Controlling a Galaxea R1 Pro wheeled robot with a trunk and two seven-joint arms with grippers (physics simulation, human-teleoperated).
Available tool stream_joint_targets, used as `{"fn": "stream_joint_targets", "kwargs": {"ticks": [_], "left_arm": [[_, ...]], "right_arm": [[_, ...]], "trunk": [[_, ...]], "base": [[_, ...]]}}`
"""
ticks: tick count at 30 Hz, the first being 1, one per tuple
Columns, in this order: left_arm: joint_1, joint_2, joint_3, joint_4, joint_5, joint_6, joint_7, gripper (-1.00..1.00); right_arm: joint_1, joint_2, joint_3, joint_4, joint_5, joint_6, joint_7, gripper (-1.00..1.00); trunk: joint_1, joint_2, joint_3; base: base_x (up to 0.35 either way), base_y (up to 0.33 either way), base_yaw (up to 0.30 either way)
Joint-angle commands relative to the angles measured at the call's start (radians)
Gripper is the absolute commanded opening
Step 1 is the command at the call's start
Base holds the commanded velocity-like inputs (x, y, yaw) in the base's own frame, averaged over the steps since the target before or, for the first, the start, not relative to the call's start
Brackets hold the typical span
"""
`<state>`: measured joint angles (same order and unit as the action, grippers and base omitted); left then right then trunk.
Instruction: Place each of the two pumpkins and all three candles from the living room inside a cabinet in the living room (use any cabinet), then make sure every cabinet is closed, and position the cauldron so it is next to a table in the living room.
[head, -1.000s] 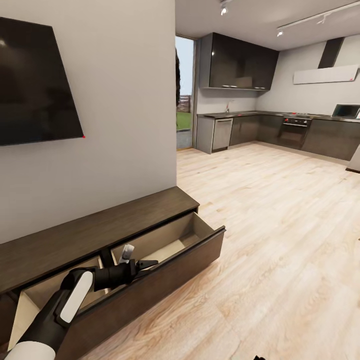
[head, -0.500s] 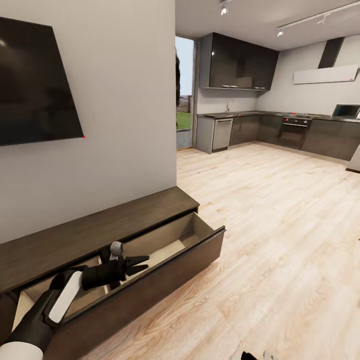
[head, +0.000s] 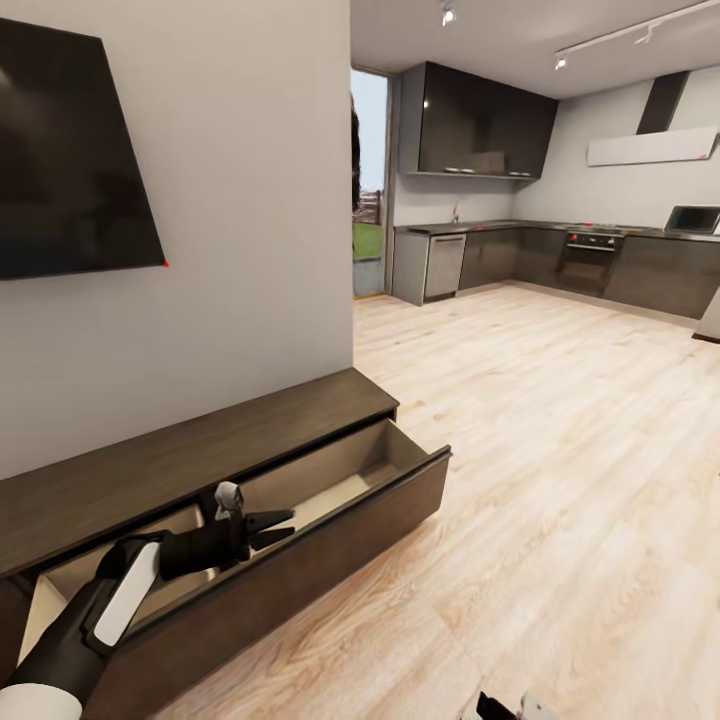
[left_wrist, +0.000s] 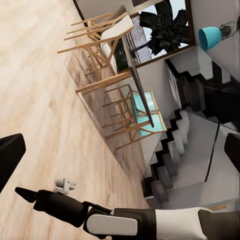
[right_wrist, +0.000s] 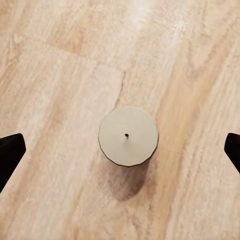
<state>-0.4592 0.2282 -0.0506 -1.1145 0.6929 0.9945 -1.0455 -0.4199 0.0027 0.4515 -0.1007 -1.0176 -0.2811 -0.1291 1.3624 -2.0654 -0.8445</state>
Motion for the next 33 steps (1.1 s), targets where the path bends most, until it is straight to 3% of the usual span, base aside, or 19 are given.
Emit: {"fn": "stream_joint_targets", "kwargs": {"ticks": [1,7,13,33], "left_arm": [[0.000,0.001,-0.002,0.000,0.002,0.004,-0.017,1.00],[0.000,0.002,-0.003,0.003,0.001,0.004,-0.046,1.00],[0.000,0.001,-0.003,0.004,0.000,0.004,-0.048,1.00],[0.000,0.000,-0.005,0.012,0.001,0.004,-0.050,1.00]], "right_arm": [[0.000,0.000,0.009,-0.001,-0.006,-0.003,-0.003,1.00],[-0.001,0.005,0.010,-0.001,-0.003,-0.004,0.001,1.00],[0.000,0.011,0.018,-0.001,0.030,-0.005,0.000,1.00],[0.000,0.011,0.019,-0.001,0.033,-0.007,0.000,1.00]], "trunk": [[0.004,-0.008,-0.004],[0.027,-0.050,-0.023],[0.050,-0.092,-0.042],[0.126,-0.232,-0.104]], "base": [[0.000,0.000,0.000],[0.000,0.000,0.000],[0.000,0.000,0.000],[0.000,0.000,0.000]]}}
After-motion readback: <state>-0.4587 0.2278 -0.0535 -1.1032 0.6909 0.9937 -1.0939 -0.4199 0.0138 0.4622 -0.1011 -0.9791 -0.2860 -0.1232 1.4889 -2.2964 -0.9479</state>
